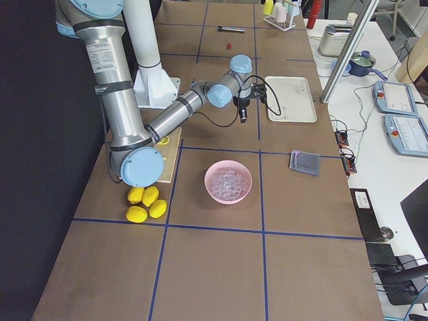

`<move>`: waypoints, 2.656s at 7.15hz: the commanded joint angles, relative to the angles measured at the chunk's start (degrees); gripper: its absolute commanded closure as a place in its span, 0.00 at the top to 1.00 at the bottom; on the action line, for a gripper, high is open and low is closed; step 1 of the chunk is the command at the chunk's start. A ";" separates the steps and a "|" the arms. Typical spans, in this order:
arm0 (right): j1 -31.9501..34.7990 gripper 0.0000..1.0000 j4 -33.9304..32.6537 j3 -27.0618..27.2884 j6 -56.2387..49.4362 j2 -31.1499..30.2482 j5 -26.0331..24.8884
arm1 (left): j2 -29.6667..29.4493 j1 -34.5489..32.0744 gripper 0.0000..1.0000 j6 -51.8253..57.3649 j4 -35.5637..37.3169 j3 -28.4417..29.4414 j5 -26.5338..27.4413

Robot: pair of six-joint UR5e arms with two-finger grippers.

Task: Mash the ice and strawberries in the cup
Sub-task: 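Carry the ice cube over the light-blue cup, then move the right gripper back over the pink bowl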

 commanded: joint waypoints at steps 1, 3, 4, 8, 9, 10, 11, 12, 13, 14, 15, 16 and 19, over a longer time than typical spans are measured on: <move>-13.53 0.04 -9.98 -2.03 14.19 13.89 -12.55 | -0.05 0.09 1.00 0.00 -0.10 0.00 -0.04; -19.53 0.05 -10.72 -10.62 22.65 24.55 -17.49 | -0.05 0.09 1.00 0.00 -0.10 0.09 0.05; -20.25 0.05 -10.72 -13.62 23.29 27.11 -18.39 | -0.05 0.09 1.00 0.00 -0.10 0.09 0.05; -20.35 0.11 -10.81 -14.79 23.48 26.88 -20.14 | 0.04 0.09 1.00 0.00 -0.10 0.09 -0.04; -20.35 0.51 -10.81 -14.97 23.48 26.70 -20.33 | 0.04 0.09 1.00 0.00 -0.10 0.09 -0.04; -20.44 0.99 -10.72 -14.54 23.21 26.01 -21.20 | 0.04 0.09 1.00 0.00 -0.10 0.00 -0.04; -20.44 1.00 -10.55 -14.79 23.12 26.09 -21.21 | 0.04 0.09 1.00 0.00 -0.10 0.09 -0.04; -20.44 1.00 -10.55 -14.53 22.86 26.09 -21.21 | 0.04 0.09 1.00 0.00 -0.10 0.09 -0.04; -19.22 1.00 -10.63 -14.18 22.08 26.00 -20.69 | 0.04 0.09 1.00 0.00 -0.10 0.09 -0.04; -15.99 1.00 -10.63 -12.44 18.76 24.00 -18.68 | 0.04 0.09 1.00 0.00 -0.18 0.09 -0.04; -11.17 1.00 -10.46 -7.03 12.12 17.45 -14.48 | 0.04 0.09 1.00 0.00 -0.19 0.09 -0.04; -5.90 1.00 -10.11 -1.93 4.39 10.42 -10.70 | 0.04 0.09 1.00 0.00 -0.19 0.09 -0.04; 10.01 1.00 -10.02 5.85 -17.93 -7.70 1.08 | 0.04 0.09 1.00 0.00 -0.19 0.09 -0.04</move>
